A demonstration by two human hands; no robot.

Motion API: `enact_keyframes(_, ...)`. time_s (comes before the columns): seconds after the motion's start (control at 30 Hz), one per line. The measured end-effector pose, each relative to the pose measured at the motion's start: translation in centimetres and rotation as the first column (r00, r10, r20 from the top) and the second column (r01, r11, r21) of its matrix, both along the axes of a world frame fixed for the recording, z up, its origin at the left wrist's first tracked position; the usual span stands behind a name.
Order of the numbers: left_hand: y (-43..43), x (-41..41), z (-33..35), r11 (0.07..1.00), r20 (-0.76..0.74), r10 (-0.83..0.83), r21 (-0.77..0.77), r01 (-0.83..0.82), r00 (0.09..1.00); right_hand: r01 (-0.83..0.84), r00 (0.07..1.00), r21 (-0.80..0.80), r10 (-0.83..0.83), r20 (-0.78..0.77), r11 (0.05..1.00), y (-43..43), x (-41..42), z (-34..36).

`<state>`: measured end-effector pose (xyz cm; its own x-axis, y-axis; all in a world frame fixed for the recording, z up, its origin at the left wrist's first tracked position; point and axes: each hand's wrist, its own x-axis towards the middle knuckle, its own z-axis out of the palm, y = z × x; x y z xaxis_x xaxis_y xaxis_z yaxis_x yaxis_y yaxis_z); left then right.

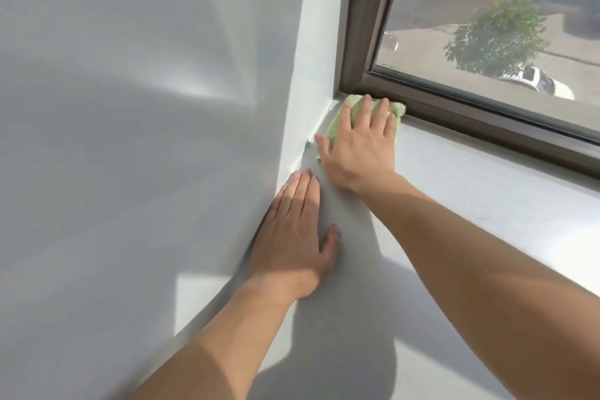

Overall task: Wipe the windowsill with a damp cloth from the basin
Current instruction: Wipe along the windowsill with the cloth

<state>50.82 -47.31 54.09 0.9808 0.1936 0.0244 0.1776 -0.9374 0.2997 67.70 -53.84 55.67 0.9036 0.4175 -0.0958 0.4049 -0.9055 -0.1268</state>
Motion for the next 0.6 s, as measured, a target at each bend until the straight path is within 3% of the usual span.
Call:
enact_keyframes(0.1,0.1,-0.2,-0.1,1.0,0.001,-0.03,0.006,0.03,1.0,-0.119,0.993,0.047,0.118,0.023,0.992,-4.8,-0.2,-0.4)
enact_keyframes(0.23,-0.1,-0.2,0.0,0.999,-0.009,-0.026,0.021,0.026,1.0,0.068,0.998,0.012,-0.068,0.003,0.998,-12.2,-1.0,0.1)
enact_keyframes(0.33,-0.1,0.1,0.0,0.999,0.004,-0.025,0.021,0.025,1.0,0.139,0.99,0.047,-0.139,-0.006,0.989,-7.7,-1.1,-0.3)
enact_keyframes(0.43,0.1,0.0,-0.3,0.999,0.014,-0.027,0.024,0.026,1.0,-0.141,0.99,0.086,0.141,0.001,0.986,-4.1,-1.5,-0.4)
enact_keyframes(0.5,0.2,-0.2,-0.4,0.998,0.014,-0.044,0.036,0.044,0.999,-0.198,0.98,0.095,0.199,0.002,0.976,-6.8,-1.3,-0.3)
enact_keyframes(0.6,-0.1,-0.3,-0.1,0.998,0.018,-0.039,0.042,0.038,0.999,0.036,0.999,0.08,-0.038,0.026,0.996,-13.6,-1.7,-0.4)
